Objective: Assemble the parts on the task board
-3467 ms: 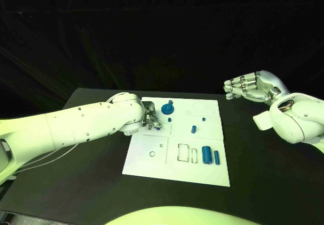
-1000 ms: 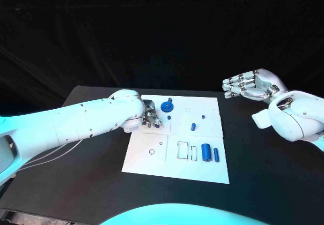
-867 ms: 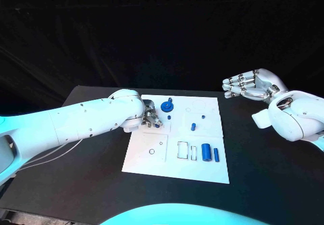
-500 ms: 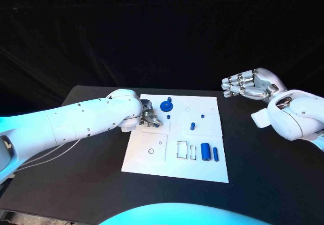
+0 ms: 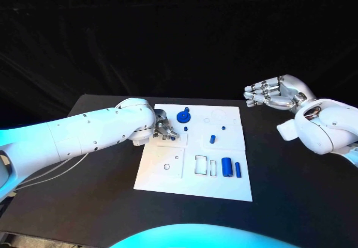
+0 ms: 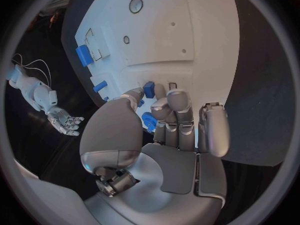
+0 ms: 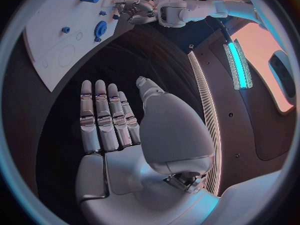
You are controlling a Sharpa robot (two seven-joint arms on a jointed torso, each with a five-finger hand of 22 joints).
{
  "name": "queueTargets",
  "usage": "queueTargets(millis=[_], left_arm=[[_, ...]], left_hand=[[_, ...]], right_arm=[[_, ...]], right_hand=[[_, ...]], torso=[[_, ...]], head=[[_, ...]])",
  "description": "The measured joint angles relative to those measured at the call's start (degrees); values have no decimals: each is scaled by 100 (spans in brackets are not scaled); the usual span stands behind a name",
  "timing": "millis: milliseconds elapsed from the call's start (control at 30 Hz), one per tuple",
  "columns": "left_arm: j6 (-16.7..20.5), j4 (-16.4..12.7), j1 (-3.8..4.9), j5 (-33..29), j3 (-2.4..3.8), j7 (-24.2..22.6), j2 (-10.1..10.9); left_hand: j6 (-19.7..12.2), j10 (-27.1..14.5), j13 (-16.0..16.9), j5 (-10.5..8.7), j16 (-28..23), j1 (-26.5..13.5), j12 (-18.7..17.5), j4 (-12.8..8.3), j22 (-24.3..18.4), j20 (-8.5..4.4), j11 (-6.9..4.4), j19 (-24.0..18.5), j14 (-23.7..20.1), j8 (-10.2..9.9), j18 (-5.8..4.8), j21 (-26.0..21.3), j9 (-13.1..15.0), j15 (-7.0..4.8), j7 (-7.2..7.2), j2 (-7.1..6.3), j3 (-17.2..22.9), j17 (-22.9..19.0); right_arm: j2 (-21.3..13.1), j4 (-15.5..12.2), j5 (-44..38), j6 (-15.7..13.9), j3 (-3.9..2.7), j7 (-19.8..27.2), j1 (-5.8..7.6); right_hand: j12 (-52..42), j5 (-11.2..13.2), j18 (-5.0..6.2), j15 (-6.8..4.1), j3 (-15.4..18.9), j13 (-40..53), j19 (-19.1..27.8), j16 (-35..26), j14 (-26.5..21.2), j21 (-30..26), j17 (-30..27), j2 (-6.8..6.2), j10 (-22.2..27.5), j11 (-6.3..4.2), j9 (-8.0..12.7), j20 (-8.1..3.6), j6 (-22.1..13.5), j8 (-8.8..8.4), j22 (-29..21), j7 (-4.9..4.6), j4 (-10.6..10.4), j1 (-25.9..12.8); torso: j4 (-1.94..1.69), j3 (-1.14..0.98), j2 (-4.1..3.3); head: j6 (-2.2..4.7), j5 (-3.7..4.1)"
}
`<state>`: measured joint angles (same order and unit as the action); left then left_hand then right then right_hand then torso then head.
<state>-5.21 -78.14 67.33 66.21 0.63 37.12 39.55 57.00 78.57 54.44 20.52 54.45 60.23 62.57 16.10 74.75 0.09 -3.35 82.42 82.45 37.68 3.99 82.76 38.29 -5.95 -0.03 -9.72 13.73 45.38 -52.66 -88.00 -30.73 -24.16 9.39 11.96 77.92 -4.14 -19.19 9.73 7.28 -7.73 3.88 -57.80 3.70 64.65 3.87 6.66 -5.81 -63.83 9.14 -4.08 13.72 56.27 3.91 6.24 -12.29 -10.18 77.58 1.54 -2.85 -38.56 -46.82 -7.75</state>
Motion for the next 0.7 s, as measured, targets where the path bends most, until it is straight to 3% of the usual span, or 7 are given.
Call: queueTargets(millis=[233,333,433,700], left_arm=[[208,-98,7,-309,115,-17,57],[293,-136,48,-471,144,-23,96],[334,-140,139,-579,161,-26,141],[199,-3,490,-688,194,-29,217]], left_hand=[[-95,-257,-387,0,-22,192,-292,52,-245,54,52,-54,0,-65,0,-115,-19,0,94,25,-512,-5],[-103,-277,-459,0,-22,196,-337,58,-274,62,72,-63,0,-65,0,-120,-19,0,102,29,-605,-10],[-124,-327,-500,0,-22,228,-357,55,-301,61,81,-87,0,-89,0,-147,-28,0,123,61,-666,-10],[-239,-543,-864,-1,-22,387,-682,57,-626,102,133,-247,-21,-229,0,-337,-130,21,195,175,-859,-24]], right_arm=[[66,66,5,-2,0,3,-27],[102,84,7,-2,0,4,-38],[116,92,7,-2,0,5,-38],[130,112,8,1,0,5,-42]], right_hand=[[-22,0,-1,9,38,-6,43,0,-50,0,-29,0,67,8,1,18,-44,0,-48,-3,6,0],[-22,0,-1,8,38,-11,61,0,-50,0,-29,0,67,8,1,21,-44,0,-49,-3,6,0],[-44,0,0,9,53,-11,71,0,-50,0,-36,0,67,8,1,30,-44,0,-55,-3,21,0],[-44,0,-1,29,53,-10,71,0,-70,0,-36,0,87,29,0,31,-60,0,-55,-19,21,0]], torso=[[1,-1,4],[0,-4,8],[-1,-3,12],[0,-4,16]], head=[[7,5],[14,-4],[19,-29],[77,-70]])
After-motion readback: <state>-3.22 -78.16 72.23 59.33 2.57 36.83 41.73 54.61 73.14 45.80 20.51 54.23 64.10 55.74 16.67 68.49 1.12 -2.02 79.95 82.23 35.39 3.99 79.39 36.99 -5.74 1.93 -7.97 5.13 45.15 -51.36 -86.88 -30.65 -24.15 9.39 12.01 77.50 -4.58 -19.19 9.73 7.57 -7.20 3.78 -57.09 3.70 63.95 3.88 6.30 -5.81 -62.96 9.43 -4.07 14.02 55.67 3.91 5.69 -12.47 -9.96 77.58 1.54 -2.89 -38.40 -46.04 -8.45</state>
